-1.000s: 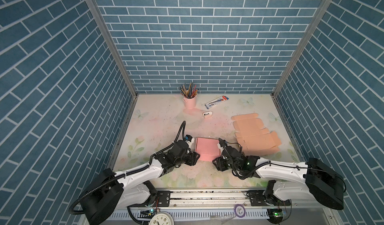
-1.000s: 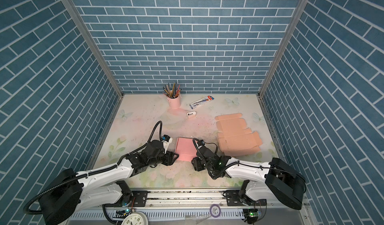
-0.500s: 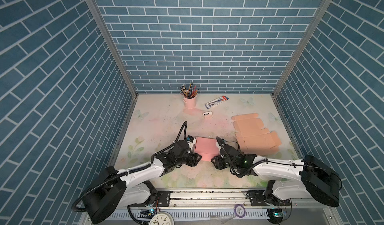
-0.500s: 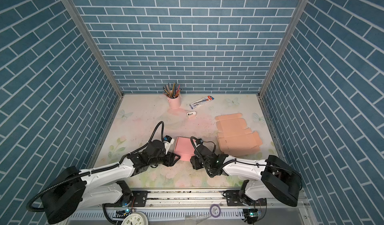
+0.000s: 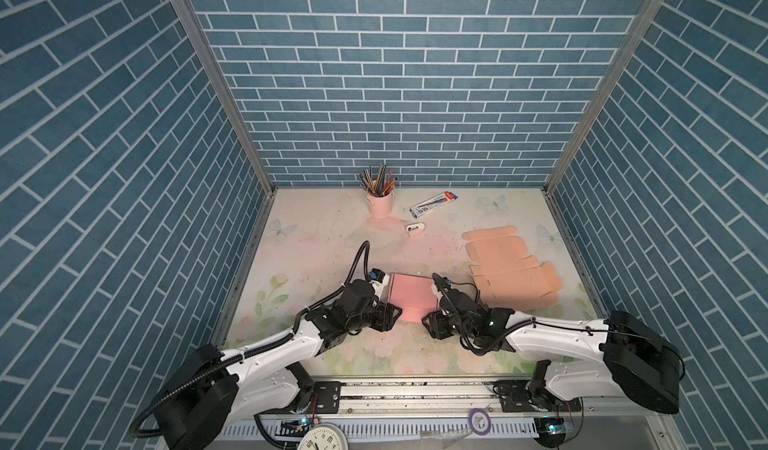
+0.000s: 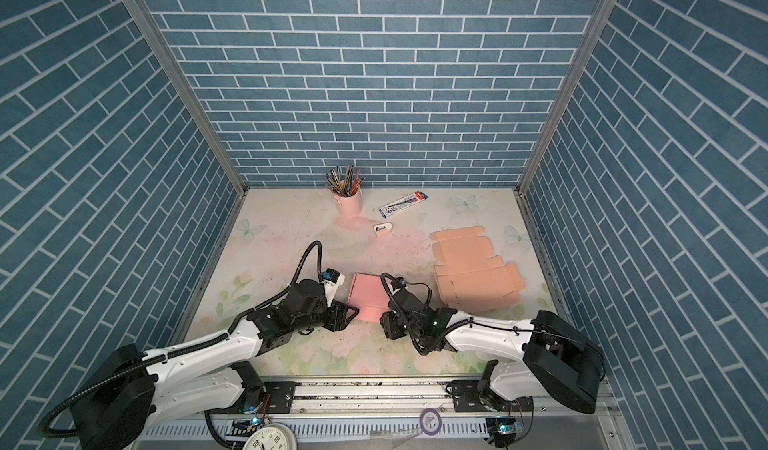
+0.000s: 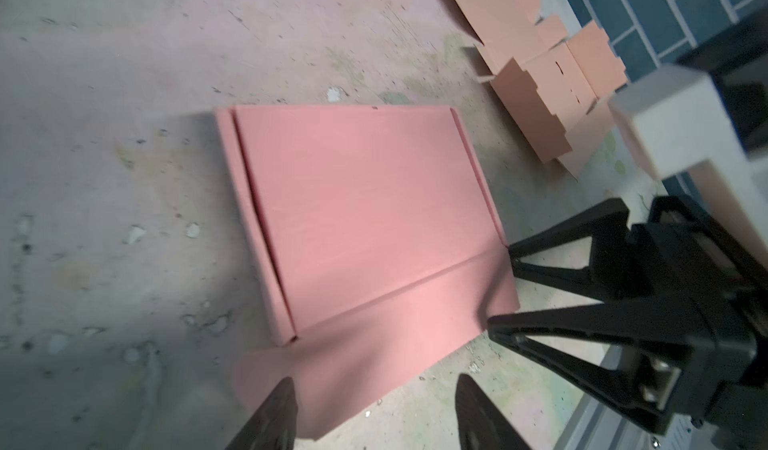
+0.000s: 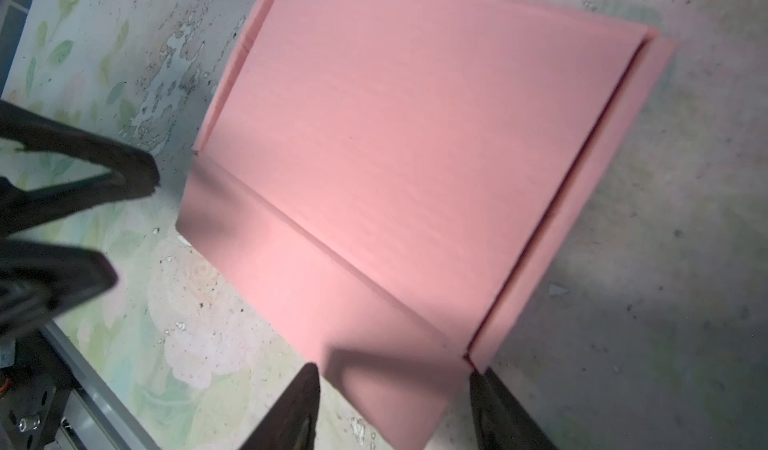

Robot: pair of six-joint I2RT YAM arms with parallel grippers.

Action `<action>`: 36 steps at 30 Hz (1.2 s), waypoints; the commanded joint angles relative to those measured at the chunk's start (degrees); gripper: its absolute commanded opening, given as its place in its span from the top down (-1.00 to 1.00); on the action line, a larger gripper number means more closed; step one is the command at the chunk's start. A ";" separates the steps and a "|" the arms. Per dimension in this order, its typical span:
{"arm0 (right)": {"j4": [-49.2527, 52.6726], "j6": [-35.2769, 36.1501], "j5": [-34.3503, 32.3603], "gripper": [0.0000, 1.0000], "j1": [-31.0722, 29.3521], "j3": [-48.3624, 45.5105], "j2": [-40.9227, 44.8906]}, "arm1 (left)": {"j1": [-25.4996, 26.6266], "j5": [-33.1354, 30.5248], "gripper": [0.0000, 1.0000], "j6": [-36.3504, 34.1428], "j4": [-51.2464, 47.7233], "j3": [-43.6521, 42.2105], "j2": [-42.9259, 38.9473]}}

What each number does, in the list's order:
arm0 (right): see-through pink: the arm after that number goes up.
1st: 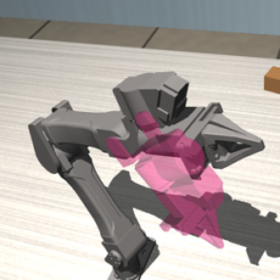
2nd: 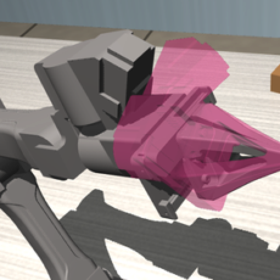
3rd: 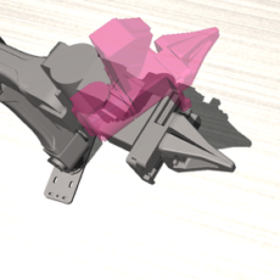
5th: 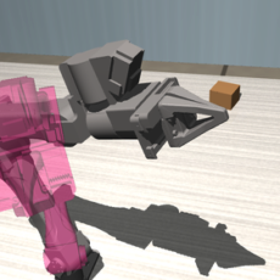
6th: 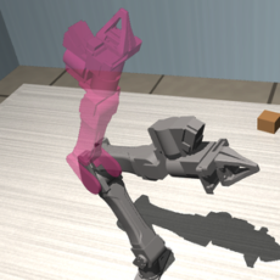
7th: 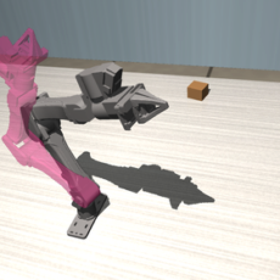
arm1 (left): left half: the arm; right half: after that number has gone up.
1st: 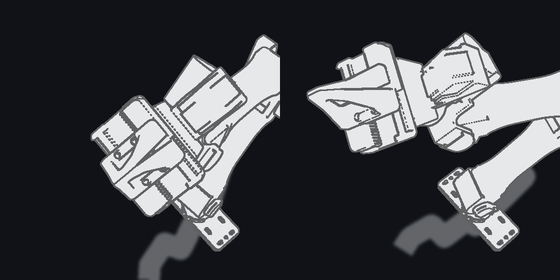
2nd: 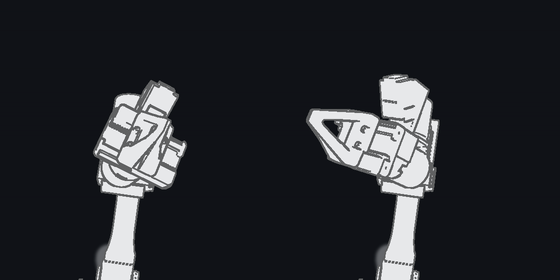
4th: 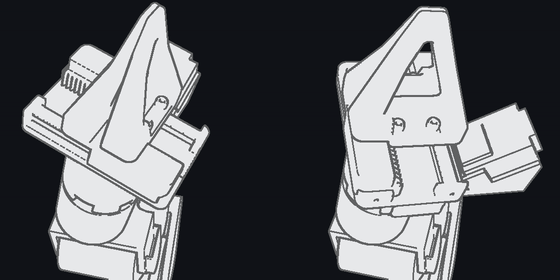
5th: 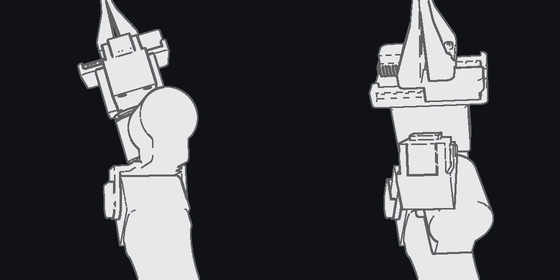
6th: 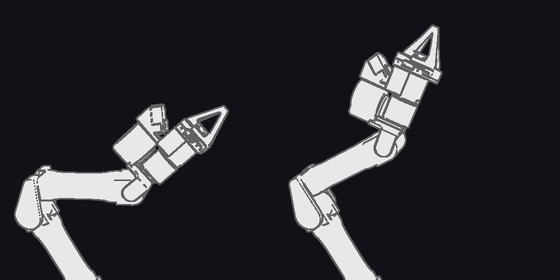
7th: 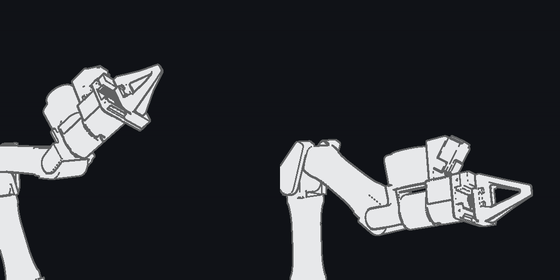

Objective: Fold the paper box

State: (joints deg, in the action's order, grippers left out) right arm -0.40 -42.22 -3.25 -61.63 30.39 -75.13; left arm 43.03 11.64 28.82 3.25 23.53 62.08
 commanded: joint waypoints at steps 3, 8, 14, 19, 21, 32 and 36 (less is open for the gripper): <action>0.40 -1.73 -0.88 -0.20 -0.34 0.11 0.86 | -2.38 0.50 -0.30 -2.34 -0.81 1.33 2.78; -0.01 -1.82 -0.84 -0.20 -0.39 0.06 0.46 | -1.79 3.37 -0.30 -1.48 2.92 1.52 6.21; -0.62 -1.47 -0.32 -0.20 -0.35 0.75 -0.59 | 1.28 3.26 -0.30 -1.25 3.85 1.37 6.56; -0.89 -1.29 0.08 -0.19 -0.50 1.59 -1.47 | 3.42 2.09 -0.29 -0.59 4.92 1.14 7.85; -1.08 -1.29 0.13 -0.19 -0.66 1.71 -1.42 | 4.07 1.91 -0.29 -0.12 5.32 1.17 7.92; -0.42 -1.81 -1.04 -0.18 -1.30 1.82 -2.12 | 4.91 -1.51 -0.17 0.89 4.79 0.51 7.86; 0.21 -2.17 -1.67 -0.18 -1.32 1.58 -2.17 | 4.91 -2.47 -0.11 0.77 5.07 0.47 8.56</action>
State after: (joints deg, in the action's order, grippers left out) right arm -0.43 -42.24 -4.40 -62.37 30.39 -76.66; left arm 47.37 9.87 29.39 6.39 23.88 70.11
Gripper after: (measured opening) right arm 0.589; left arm 0.560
